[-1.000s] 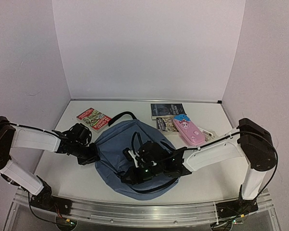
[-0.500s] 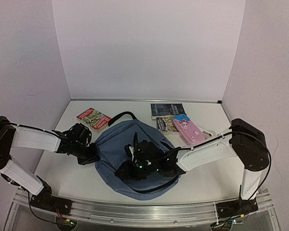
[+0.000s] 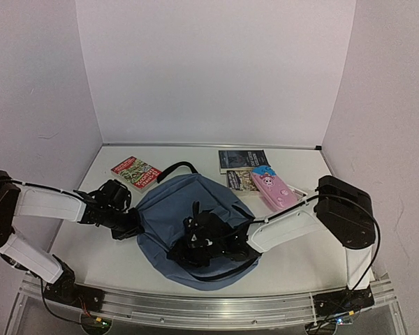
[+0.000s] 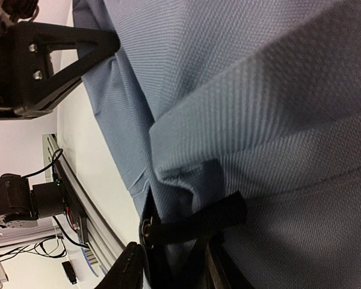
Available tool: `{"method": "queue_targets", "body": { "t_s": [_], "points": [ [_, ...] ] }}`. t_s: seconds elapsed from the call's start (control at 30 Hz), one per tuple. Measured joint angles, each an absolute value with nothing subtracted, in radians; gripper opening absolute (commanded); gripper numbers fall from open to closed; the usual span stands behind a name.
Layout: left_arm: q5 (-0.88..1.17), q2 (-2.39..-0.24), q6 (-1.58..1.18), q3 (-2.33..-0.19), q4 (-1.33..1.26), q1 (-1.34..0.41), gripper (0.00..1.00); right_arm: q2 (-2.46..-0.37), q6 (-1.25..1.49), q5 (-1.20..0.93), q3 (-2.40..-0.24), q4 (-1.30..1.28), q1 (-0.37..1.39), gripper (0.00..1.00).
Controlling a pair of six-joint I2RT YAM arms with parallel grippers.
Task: Pack the student bag
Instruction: Unzip the student bag at the center of the board.
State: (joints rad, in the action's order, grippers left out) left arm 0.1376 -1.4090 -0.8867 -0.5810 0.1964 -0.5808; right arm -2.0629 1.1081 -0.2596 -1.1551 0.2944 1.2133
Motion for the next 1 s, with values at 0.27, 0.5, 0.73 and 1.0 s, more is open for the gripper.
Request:
{"method": "queue_targets", "body": {
  "t_s": [0.27,0.5,0.73,1.0],
  "points": [
    [0.137,-1.374,-0.89,-0.557,0.196,-0.577,0.0,-2.082,1.132,-0.242,-1.179,0.307,1.204,0.4],
    [0.137,-1.361,-0.89,-0.553,0.2,-0.577,0.0,-2.084,1.153,-0.209,-1.179,0.309,1.172,0.35],
    [0.137,-1.361,-0.889,-0.553,0.201,-0.577,0.0,-2.109,1.158,-0.207,-1.189,0.332,1.162,0.18],
    [0.138,-1.375,-0.888,-0.554,0.199,-0.575,0.0,-2.111,1.152,-0.222,-1.189,0.35,1.162,0.0]
  ]
}}
